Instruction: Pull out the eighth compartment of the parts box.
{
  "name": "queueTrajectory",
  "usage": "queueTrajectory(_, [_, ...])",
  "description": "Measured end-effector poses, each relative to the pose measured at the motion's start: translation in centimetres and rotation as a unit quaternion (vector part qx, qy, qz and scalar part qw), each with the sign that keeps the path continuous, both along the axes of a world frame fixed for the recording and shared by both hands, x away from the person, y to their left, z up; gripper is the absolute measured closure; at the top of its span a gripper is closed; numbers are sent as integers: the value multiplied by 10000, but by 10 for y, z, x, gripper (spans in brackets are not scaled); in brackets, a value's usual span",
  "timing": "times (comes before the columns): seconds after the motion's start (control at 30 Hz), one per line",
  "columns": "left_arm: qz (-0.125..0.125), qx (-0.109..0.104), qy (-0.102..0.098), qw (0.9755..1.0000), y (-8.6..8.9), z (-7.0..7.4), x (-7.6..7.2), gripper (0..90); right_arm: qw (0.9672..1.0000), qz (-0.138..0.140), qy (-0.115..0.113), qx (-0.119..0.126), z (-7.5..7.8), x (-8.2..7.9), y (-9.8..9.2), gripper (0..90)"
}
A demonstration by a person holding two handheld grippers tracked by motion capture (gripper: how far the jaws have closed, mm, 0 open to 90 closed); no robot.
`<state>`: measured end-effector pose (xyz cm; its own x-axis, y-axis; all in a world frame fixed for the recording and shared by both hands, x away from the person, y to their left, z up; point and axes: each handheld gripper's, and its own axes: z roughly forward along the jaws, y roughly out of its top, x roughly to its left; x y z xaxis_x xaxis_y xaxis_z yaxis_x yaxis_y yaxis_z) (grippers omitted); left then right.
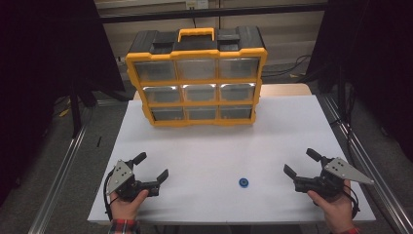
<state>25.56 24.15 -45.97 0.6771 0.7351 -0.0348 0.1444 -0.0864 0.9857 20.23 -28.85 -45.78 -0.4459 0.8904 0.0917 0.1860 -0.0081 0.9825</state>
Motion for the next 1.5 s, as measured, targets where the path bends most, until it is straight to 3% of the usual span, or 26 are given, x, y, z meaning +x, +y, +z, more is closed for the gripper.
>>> queueTrajectory(0.03, [-35, -23, -13, 10000, -1, -1, 1, 17, 10000, 0, 0, 0, 0, 0, 0, 7])
queueTrajectory(0.07, [-66, 182, -36, 9998, 0, 0, 1, 17, 10000, 7, 3, -7, 0, 0, 0, 7])
queueTrajectory(0.43, [50, 79, 40, 9999, -13, 0, 4, 26, 10000, 21, 24, -25, 0, -2, 1, 5])
queueTrajectory(0.63, [232, 155, 117, 9995, -22, -1, 8, 19, 10000, 78, 34, -40, -1, -2, 1, 5])
queueTrajectory(0.73, [317, 56, 150, 9994, -28, -1, 10, 21, 10000, 74, 51, -41, -1, -2, 1, 5])
queueTrajectory(0.8, [338, 206, 112, 9992, -31, -1, 12, 20, 9999, 99, 76, -29, -1, -2, 0, 5])
queueTrajectory(0.83, [347, 156, 128, 9992, -33, -1, 12, 19, 9999, 81, 60, -29, -1, -2, 0, 5])
queueTrajectory(1.0, [377, 291, 149, 9988, -43, -2, 15, 14, 9999, 95, 72, -11, -1, -1, 0, 5])
queueTrajectory(1.07, [346, 228, 186, 9990, -47, -3, 17, 15, 9999, 83, 69, 18, -1, -1, 0, 5])
queueTrajectory(1.13, [443, 148, 206, 9987, -51, -2, 18, 11, 9999, 93, 68, 11, -1, -1, 0, 6])
queueTrajectory(1.23, [535, 245, 165, 9981, -55, -1, 21, 10, 10000, 60, 71, 8, -1, -2, 0, 6])
queueTrajectory(1.43, [722, 91, 198, 9972, -71, 3, 29, 13, 9999, 102, 65, 10, -1, -2, 0, 7])
queueTrajectory(1.5, [744, 176, 192, 9969, -78, 3, 32, 14, 9999, 97, 75, -14, -1, -2, -1, 6])
